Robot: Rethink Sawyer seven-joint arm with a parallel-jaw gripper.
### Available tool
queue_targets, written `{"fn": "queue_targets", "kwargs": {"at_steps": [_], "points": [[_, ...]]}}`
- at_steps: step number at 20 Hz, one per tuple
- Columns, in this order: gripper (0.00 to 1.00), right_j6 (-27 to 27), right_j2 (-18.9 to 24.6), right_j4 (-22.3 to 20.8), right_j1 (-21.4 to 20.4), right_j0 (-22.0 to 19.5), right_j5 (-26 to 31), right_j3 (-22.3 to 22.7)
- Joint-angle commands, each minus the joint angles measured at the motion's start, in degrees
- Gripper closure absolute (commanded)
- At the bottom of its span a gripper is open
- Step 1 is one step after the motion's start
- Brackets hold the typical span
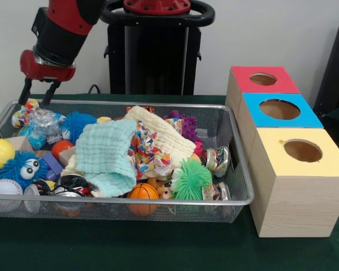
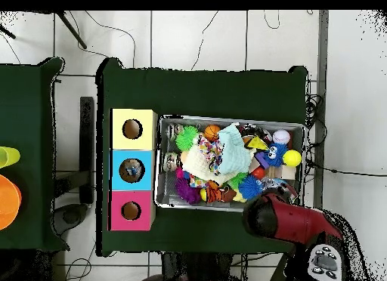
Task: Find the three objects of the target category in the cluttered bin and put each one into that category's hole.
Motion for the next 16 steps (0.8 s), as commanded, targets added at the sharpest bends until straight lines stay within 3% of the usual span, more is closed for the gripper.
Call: {"fn": "queue_targets", "kwargs": {"at_steps": [1, 5, 8, 14, 16], "points": [[0.00, 14.7, 0.9, 2.3, 0.3, -0.7, -2.9, -1.1], [0.00, 14.1, 1.4, 1.9, 1.7, -1.9, -4.3, -2.2], [0.00, 11.6, 4.5, 1.5, -2.3, -3.7, 0.0, -0.9], [0.00, 12.6, 4.5, 3.4, -3.7, -2.0, 3.0, -0.7], [0.00, 13.5, 4.0, 4.2, -2.3, -1.1, 2.5, -1.8]]}}
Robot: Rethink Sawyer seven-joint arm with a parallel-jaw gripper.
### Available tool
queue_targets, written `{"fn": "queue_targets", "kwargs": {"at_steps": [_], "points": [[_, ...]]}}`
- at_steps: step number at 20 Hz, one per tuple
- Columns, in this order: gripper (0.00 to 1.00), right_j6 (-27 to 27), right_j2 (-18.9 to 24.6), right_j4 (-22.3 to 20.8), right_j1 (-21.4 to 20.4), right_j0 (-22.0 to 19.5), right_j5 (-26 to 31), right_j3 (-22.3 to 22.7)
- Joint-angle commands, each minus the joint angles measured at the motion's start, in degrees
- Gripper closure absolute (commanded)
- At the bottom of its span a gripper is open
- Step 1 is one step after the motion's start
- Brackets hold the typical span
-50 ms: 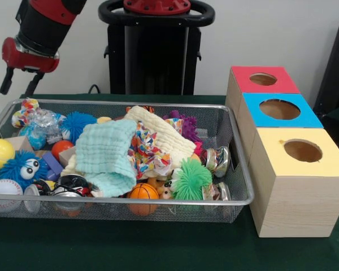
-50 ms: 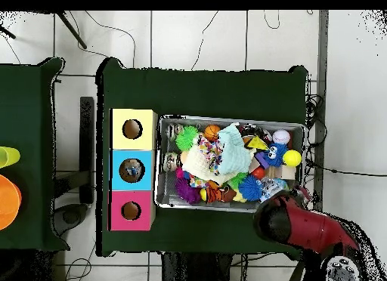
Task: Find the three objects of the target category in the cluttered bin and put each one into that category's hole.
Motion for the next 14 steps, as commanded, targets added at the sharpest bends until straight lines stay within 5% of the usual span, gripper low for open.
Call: {"fn": "queue_targets", "kwargs": {"at_steps": [1, 10, 14], "points": [[0.00, 14.0, 4.5, 4.2, 1.1, 1.5, 2.5, -2.5], [0.00, 18.9, 1.0, 11.2, 8.3, 7.5, -1.3, -5.2], [0.00, 17.5, 1.5, 12.0, 9.4, 6.2, -4.3, -4.7]]}}
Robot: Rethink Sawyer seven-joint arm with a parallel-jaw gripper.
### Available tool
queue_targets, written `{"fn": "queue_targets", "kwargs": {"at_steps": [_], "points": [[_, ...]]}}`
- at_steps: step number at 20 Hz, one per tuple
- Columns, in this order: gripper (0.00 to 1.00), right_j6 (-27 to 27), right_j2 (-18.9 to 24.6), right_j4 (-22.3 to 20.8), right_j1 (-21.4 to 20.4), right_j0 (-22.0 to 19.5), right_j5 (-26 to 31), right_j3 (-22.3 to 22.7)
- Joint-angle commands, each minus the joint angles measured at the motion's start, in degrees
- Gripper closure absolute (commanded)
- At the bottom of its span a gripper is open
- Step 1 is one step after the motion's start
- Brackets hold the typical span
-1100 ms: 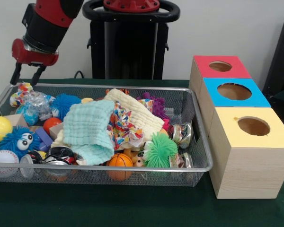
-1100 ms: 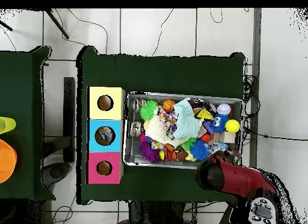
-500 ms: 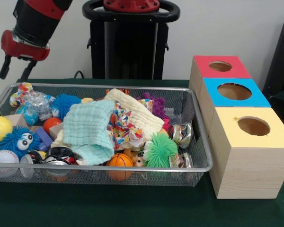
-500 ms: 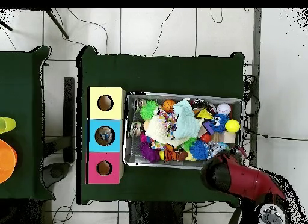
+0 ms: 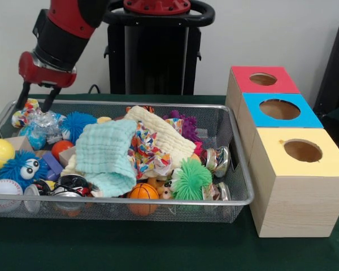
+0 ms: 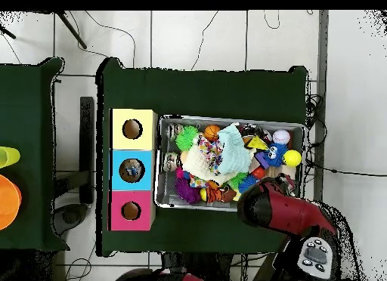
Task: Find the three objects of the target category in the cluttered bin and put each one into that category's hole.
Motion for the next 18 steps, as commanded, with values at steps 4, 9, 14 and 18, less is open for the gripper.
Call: {"fn": "queue_targets", "kwargs": {"at_steps": [4, 9, 14, 18], "points": [[0.00, 16.4, 4.8, 5.1, 2.3, 1.1, -1.7, -0.6], [0.00, 15.9, 2.8, 5.5, 8.2, 0.1, -6.3, -4.2], [0.00, 16.4, 2.8, 6.2, 10.1, 0.8, -7.5, -3.8], [0.00, 17.5, 2.2, 8.7, 11.4, 2.0, -7.3, -3.5]]}}
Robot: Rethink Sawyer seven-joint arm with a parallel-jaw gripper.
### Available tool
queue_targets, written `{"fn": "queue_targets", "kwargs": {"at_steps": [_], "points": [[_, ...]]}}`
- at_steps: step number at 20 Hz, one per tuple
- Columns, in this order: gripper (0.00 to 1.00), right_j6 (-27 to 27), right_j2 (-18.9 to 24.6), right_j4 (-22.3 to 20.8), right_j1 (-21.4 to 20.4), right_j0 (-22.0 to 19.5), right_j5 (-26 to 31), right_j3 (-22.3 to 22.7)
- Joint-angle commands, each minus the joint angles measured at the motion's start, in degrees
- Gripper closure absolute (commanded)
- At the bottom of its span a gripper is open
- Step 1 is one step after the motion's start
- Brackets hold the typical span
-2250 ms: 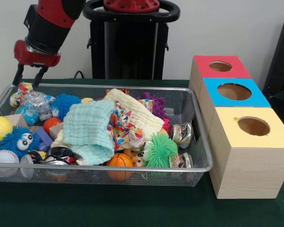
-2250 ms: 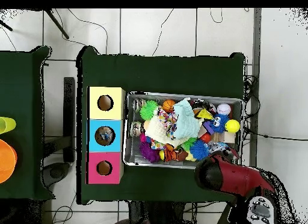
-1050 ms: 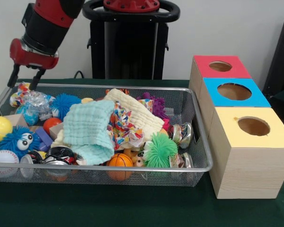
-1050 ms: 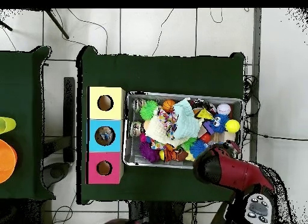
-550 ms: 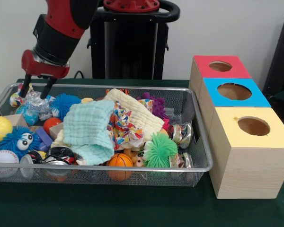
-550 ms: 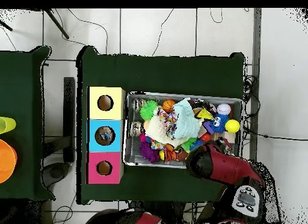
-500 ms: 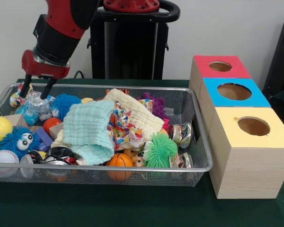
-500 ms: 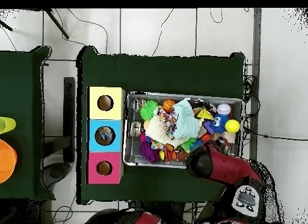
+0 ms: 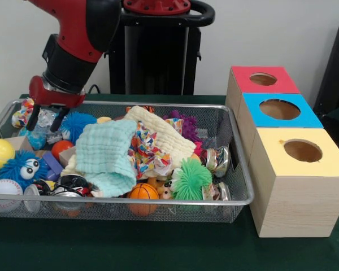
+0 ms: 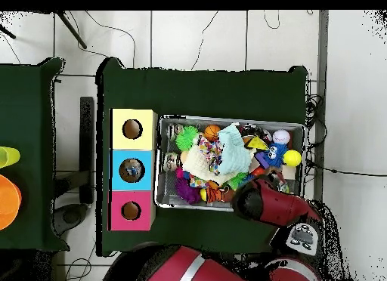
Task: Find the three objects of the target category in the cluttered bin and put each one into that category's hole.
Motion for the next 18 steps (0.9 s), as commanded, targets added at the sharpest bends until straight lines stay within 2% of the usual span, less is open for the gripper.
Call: {"fn": "queue_targets", "kwargs": {"at_steps": [1, 4, 8, 11, 18], "points": [[0.00, 17.2, 2.5, 4.8, 5.2, 1.1, -3.2, -1.9], [0.00, 17.6, 1.9, 6.6, 6.4, 2.4, -1.9, -1.6], [0.00, 17.8, 2.9, 7.5, 4.1, 4.4, 0.8, 2.7], [0.00, 16.1, 3.6, 5.4, 1.9, 2.6, 0.3, 5.6], [0.00, 13.1, 1.9, 1.5, 2.5, -0.9, -3.0, 5.1]]}}
